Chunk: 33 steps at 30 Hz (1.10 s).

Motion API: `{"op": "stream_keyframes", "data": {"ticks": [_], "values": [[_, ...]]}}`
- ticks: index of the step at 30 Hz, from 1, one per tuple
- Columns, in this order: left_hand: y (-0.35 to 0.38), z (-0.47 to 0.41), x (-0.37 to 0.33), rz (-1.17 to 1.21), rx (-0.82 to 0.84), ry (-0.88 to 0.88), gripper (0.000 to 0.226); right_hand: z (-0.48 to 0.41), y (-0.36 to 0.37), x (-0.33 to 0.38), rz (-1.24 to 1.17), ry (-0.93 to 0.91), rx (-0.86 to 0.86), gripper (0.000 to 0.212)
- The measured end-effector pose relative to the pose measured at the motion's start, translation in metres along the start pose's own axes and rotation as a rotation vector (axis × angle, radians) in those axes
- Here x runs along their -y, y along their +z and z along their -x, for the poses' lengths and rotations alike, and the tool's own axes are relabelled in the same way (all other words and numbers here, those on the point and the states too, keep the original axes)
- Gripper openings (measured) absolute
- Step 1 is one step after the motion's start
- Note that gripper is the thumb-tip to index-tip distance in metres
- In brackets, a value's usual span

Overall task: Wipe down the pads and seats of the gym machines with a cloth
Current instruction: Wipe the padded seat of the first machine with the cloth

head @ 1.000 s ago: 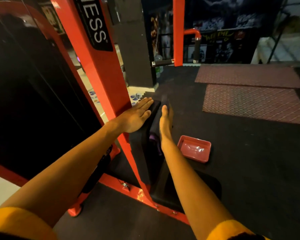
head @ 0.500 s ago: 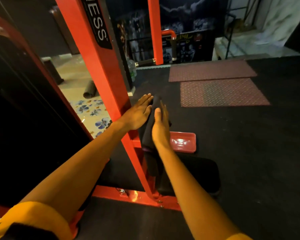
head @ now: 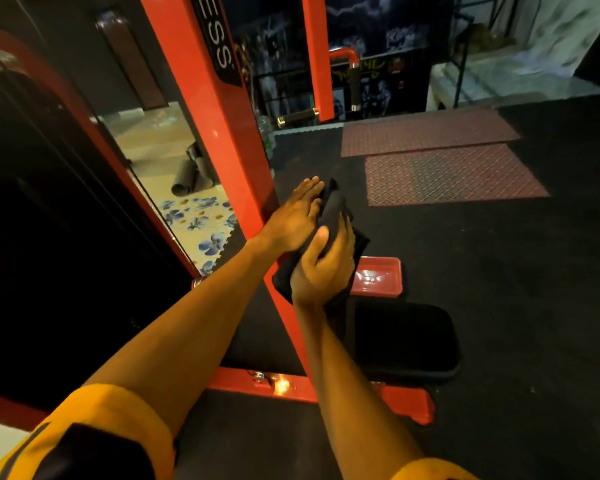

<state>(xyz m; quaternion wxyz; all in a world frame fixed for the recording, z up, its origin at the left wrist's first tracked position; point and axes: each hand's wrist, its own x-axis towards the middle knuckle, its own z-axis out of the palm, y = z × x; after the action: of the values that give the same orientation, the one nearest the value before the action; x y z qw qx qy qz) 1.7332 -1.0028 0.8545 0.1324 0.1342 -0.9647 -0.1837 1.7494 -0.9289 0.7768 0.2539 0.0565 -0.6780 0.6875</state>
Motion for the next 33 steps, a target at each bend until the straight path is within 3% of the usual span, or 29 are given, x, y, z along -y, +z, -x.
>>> {"op": "stream_keyframes", "data": {"ticks": [5, 9, 13, 16, 19, 20, 22, 26, 29, 33], "values": [[0.001, 0.0, -0.001, 0.012, -0.021, -0.023, 0.047, 0.034, -0.031, -0.07, 0.008, 0.013, 0.236, 0.064], [0.001, 0.002, -0.002, 0.015, -0.039, -0.024, 0.047, 0.005, -0.018, -0.039, -0.158, 0.085, 0.188, 0.047], [-0.001, 0.001, -0.004, 0.017, -0.053, -0.022, 0.047, -0.039, -0.008, -0.031, -0.222, 0.197, 0.444, 0.052], [0.001, -0.001, -0.001, 0.018, -0.071, -0.006, 0.046, -0.049, -0.008, -0.083, -0.346, 0.445, 0.678, 0.05], [0.002, 0.001, 0.0, 0.02, -0.062, -0.022, 0.046, -0.023, -0.031, -0.113, -0.288, 0.692, 0.849, 0.075], [0.002, 0.001, -0.001, 0.018, -0.059, -0.023, 0.046, -0.017, -0.037, -0.106, -0.338, 0.679, 0.818, 0.077], [0.001, -0.001, -0.003, 0.0, -0.065, -0.02, 0.046, -0.022, -0.036, -0.08, -0.423, 0.485, 0.75, 0.065], [0.0, 0.002, -0.006, -0.042, -0.054, -0.053, 0.047, -0.071, -0.007, -0.064, -0.454, 0.289, 0.838, 0.05], [0.0, 0.003, -0.011, -0.074, -0.045, -0.07, 0.048, -0.077, 0.011, -0.113, -0.458, 0.334, 0.878, 0.052], [0.0, 0.007, -0.017, -0.129, -0.04, -0.115, 0.051, -0.038, 0.033, -0.197, -0.356, 0.667, 0.844, 0.099]]}}
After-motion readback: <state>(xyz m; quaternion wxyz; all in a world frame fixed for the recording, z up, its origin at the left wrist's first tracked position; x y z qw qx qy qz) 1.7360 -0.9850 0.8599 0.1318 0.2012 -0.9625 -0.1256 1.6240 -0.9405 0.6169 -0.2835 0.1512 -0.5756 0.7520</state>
